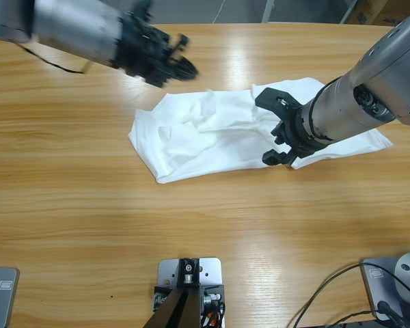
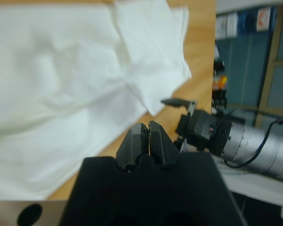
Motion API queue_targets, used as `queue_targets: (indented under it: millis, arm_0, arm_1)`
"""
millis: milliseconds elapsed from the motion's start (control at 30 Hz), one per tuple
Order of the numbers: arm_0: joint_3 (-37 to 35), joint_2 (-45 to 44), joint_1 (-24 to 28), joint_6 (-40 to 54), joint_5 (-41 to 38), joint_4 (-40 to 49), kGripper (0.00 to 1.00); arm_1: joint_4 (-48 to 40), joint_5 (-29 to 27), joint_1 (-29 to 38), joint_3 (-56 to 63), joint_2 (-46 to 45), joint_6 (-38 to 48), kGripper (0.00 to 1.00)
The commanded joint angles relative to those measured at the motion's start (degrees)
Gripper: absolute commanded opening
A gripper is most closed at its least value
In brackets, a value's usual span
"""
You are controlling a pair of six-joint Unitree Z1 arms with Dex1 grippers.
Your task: Fold clothes
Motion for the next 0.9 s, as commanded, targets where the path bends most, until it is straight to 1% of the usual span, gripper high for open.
queue_targets:
  millis: [33, 67, 133, 233, 300, 400, 467, 533, 600, 667, 733, 900]
  arm_0:
    - [-0.1, 4.3, -4.7, 0.7, 0.7, 2.2, 0.67]
    - [0.1, 3.2, -3.9, 3.1, 2.7, 4.1, 0.678]
    - [-0.3, 1.8, -1.3, 10.9, 5.6, 9.3, 0.711]
    - [-2.8, -0.1, 2.8, 20.0, 8.7, 17.9, 0.711]
    - [-5.9, -0.2, 3.8, 20.6, 13.3, 23.5, 0.711]
    - [-10.9, 2.0, 3.3, 18.0, 18.1, 28.6, 0.711]
    - [-14.4, 5.0, 2.5, 17.7, 19.5, 31.5, 0.711]
    - [-18.8, 8.6, 1.4, 18.7, 20.1, 36.1, 0.706]
    - [-23.0, 11.7, -0.2, 25.8, 20.8, 40.4, 0.706]
    - [-25.6, 13.7, -2.0, 32.5, 20.8, 43.3, 0.706]
    - [-26.7, 15.1, -3.1, 36.8, 20.8, 45.0, 0.706]
    - [-28.8, 18.2, -3.8, 46.7, 20.6, 46.3, 0.701]
  arm_1:
    - [-0.4, 1.1, 0.7, 1.4, 1.8, 0.8, 0.803]
    - [-0.4, 1.1, 0.8, 1.5, 1.9, 0.8, 0.803]
    - [-0.5, 1.2, 0.8, 1.5, 1.9, 0.8, 0.803]
    - [-0.5, 1.3, 0.8, 1.6, 2.1, 0.8, 0.803]
    - [-0.6, 1.4, 0.8, 1.8, 2.6, 0.8, 0.803]
    - [-1.6, 1.4, 0.9, 1.7, 3.2, 0.8, 0.803]
    - [-1.9, 1.4, 0.9, 1.6, 3.3, 0.8, 0.803]
    - [-1.9, 1.4, 0.9, 1.9, 3.4, 0.8, 0.803]
    - [-2.0, 1.4, 0.9, 2.3, 3.6, 0.8, 0.803]
    - [-2.1, 1.4, 0.9, 2.5, 3.8, 0.8, 0.803]
    - [-2.6, 1.4, 0.9, 2.5, 4.1, 0.8, 0.803]
    - [-3.3, 1.4, 0.9, 2.4, 4.3, 0.8, 0.803]
